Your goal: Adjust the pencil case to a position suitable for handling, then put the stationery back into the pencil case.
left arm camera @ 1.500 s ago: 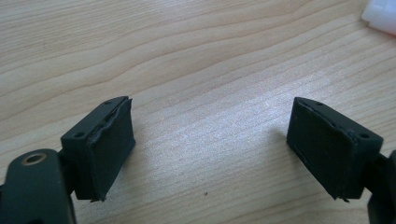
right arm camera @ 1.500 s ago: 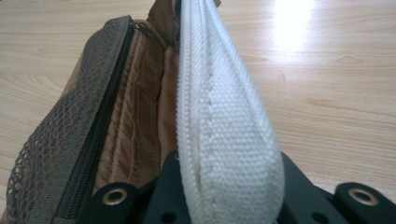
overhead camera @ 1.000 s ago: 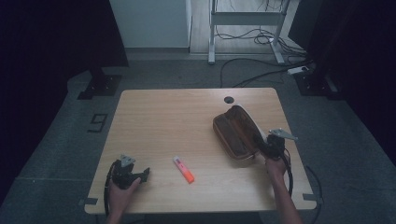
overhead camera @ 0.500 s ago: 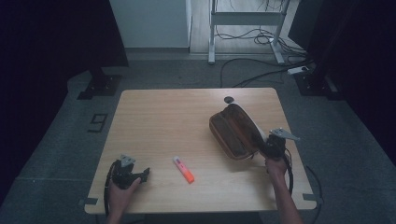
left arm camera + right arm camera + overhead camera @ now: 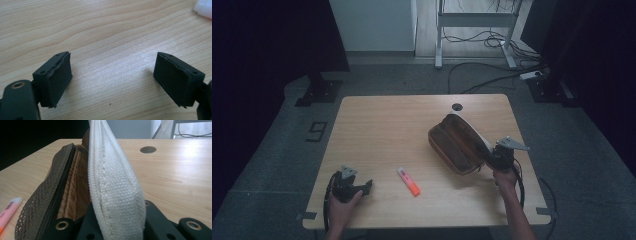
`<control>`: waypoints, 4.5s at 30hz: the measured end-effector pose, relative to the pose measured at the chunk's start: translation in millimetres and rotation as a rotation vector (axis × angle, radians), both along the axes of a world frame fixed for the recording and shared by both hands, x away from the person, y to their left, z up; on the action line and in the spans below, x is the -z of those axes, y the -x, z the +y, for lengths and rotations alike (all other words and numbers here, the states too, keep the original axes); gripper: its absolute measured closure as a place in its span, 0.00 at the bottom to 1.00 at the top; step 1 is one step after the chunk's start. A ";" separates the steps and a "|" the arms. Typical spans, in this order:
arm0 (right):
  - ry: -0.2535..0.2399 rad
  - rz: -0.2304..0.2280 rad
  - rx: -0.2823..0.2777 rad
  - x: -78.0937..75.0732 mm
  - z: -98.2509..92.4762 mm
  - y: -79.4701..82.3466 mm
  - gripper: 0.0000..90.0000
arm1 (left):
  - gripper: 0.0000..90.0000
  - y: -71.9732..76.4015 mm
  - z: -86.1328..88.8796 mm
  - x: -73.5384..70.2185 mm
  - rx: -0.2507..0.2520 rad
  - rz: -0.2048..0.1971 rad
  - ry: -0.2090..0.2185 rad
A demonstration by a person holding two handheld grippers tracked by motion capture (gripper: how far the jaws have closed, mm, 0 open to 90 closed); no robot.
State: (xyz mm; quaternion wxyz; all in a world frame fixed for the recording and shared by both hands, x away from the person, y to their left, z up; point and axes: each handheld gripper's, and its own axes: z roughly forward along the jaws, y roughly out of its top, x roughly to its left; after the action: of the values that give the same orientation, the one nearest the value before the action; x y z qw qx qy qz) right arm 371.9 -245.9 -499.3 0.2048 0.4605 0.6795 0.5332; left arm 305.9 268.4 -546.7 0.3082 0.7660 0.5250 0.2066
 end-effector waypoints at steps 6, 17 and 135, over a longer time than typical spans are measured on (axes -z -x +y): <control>-0.002 -0.005 -0.032 0.0 7.5 1.1 0.92 | 0.16 0.0 0.0 0.0 0.000 0.000 0.000; 0.003 0.000 -0.091 6.1 20.8 -1.2 0.91 | 0.16 0.0 0.0 0.0 0.000 0.000 0.000; 0.145 0.034 -0.429 8.2 172.5 58.6 0.40 | 0.17 0.0 0.0 0.0 0.000 0.000 -0.001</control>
State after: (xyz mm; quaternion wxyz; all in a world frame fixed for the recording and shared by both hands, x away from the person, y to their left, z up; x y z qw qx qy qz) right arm 313.3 -73.5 -507.5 0.1077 0.2982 0.8018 0.5066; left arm 305.9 268.3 -546.7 0.3080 0.7661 0.5248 0.2067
